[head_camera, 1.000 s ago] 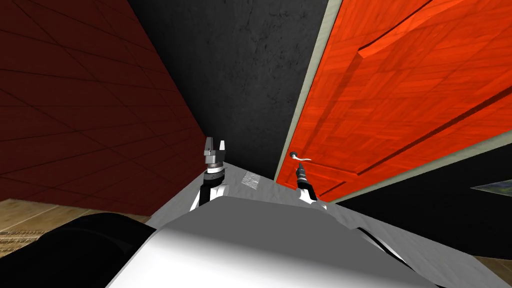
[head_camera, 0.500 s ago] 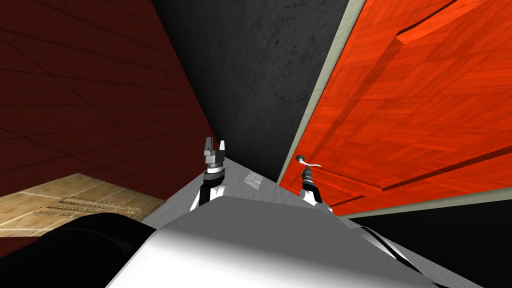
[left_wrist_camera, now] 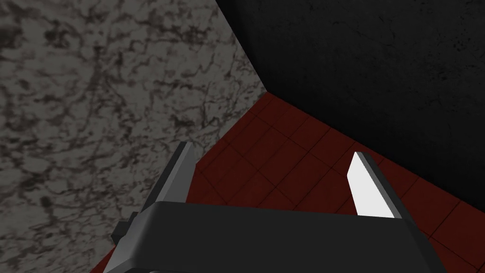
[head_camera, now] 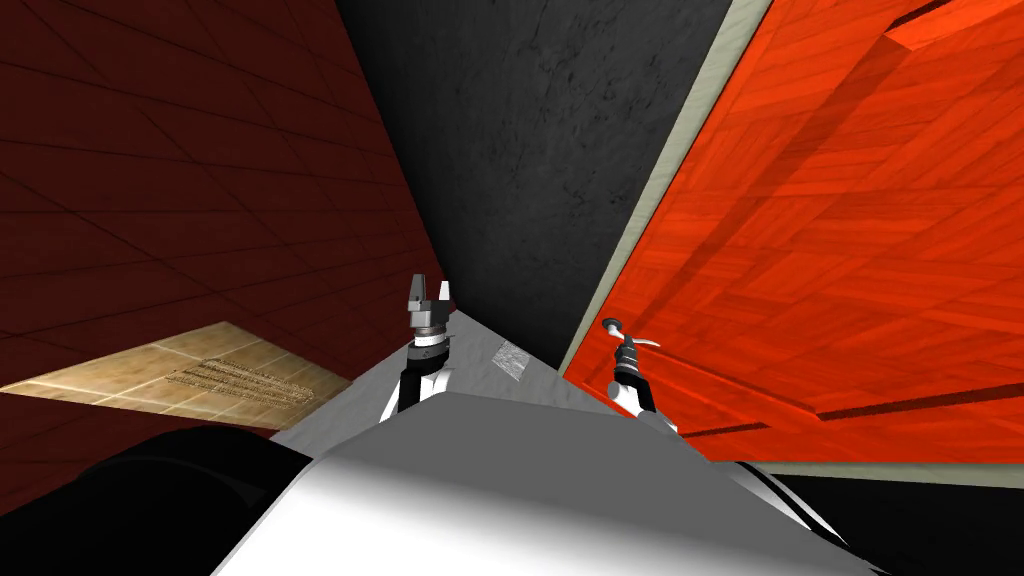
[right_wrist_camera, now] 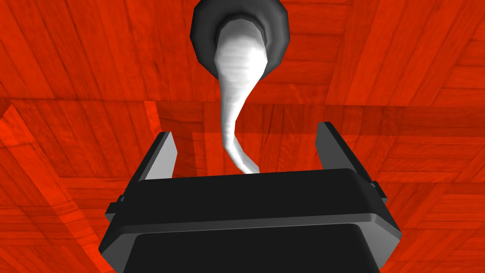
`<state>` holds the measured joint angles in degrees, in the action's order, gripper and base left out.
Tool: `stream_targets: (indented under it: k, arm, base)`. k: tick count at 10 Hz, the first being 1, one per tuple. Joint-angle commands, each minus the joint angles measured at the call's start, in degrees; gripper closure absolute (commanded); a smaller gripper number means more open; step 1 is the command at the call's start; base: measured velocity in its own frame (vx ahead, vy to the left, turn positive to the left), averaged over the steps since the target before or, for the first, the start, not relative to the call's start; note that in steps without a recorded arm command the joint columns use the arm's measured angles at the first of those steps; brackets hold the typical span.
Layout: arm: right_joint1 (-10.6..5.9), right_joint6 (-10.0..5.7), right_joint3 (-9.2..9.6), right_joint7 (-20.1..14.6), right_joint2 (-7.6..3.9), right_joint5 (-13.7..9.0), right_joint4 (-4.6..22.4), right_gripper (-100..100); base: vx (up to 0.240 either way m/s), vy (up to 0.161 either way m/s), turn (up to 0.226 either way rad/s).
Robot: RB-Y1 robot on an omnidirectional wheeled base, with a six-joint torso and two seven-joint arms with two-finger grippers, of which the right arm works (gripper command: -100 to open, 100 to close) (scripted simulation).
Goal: Pull the door open
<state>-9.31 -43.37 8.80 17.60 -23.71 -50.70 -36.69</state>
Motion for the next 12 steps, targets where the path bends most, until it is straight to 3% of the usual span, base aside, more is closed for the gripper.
stream_targets:
  k: [1, 5, 8, 9, 12]
  arm:
    - [-0.05, -0.62, -1.61, -0.49, -0.65, -0.80, 1.66, -100]
    - [-0.18, -2.12, -5.34, -1.17, -1.94, -2.64, 5.65, -100]
    - [0.16, -1.84, -5.64, -0.75, -1.99, -2.83, 5.01, -100]
    - [0.16, -1.84, -5.64, -0.75, -1.99, -2.83, 5.01, 100]
    - [0.16, -1.84, -5.64, -0.75, -1.99, -2.83, 5.01, 100]
  base:
    - [0.017, -0.040, 0.258]
    - [0.018, -0.069, 0.338]
    - [0.008, -0.023, 0.037]
    - [0.000, 0.000, -0.012]
    - [-0.002, 0.002, -0.003]
